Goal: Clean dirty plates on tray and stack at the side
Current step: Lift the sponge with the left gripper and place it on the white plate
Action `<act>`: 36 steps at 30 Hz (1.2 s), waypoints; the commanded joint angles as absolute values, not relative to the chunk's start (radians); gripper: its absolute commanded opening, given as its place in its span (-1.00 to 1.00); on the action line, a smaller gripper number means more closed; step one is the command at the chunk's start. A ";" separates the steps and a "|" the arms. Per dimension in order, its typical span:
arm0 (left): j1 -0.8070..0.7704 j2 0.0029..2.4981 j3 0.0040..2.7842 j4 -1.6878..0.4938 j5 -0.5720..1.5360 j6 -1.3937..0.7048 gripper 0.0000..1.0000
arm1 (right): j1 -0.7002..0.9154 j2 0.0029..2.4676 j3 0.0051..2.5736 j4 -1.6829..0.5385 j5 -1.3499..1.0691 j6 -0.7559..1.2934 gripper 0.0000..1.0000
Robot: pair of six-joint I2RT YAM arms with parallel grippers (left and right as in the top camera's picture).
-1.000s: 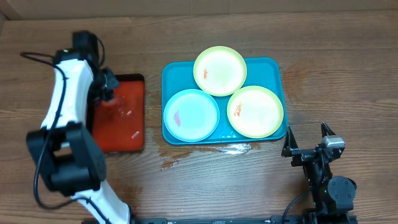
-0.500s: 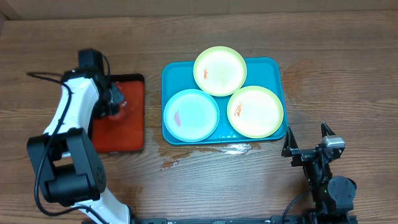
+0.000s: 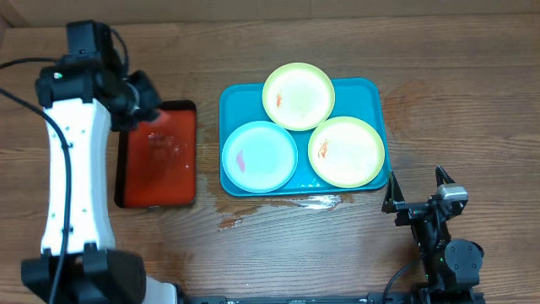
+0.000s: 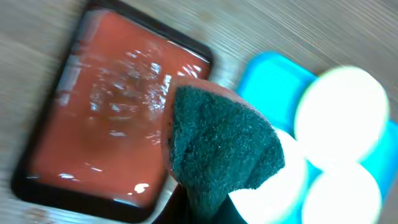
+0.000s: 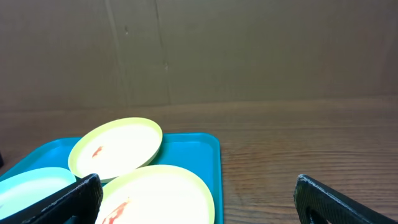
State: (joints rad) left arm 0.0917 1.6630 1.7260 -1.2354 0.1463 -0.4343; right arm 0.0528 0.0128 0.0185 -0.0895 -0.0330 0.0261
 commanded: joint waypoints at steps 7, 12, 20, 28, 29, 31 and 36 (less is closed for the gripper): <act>-0.280 1.750 1.484 -1.009 0.239 -0.385 -0.92 | 0.049 0.005 0.008 -0.084 -0.023 0.026 1.00; -0.418 1.848 1.405 -0.884 0.056 -0.374 -0.92 | 0.049 0.005 0.008 -0.084 -0.023 0.026 1.00; -0.466 2.006 1.402 -0.791 0.014 -0.374 -0.91 | 0.049 0.005 0.008 -0.084 -0.023 0.026 1.00; -0.424 1.995 1.486 -0.889 0.100 -0.363 0.79 | 0.049 0.005 0.008 -0.084 -0.023 0.026 1.00; -0.412 1.981 1.522 -0.926 0.113 -0.362 0.79 | 0.049 0.005 0.008 -0.084 -0.023 0.026 1.00; -0.389 1.953 1.591 -0.992 0.146 -0.360 0.79 | 0.049 0.005 0.008 -0.084 -0.023 0.026 0.99; -0.310 1.873 1.759 -1.124 0.157 -0.344 1.00 | 0.049 0.005 0.008 -0.084 -0.023 0.026 1.00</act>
State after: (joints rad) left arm -0.3557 1.9697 1.6638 -1.0912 0.1387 -0.3595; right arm 0.0528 0.0128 0.0185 -0.0902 -0.0330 0.0261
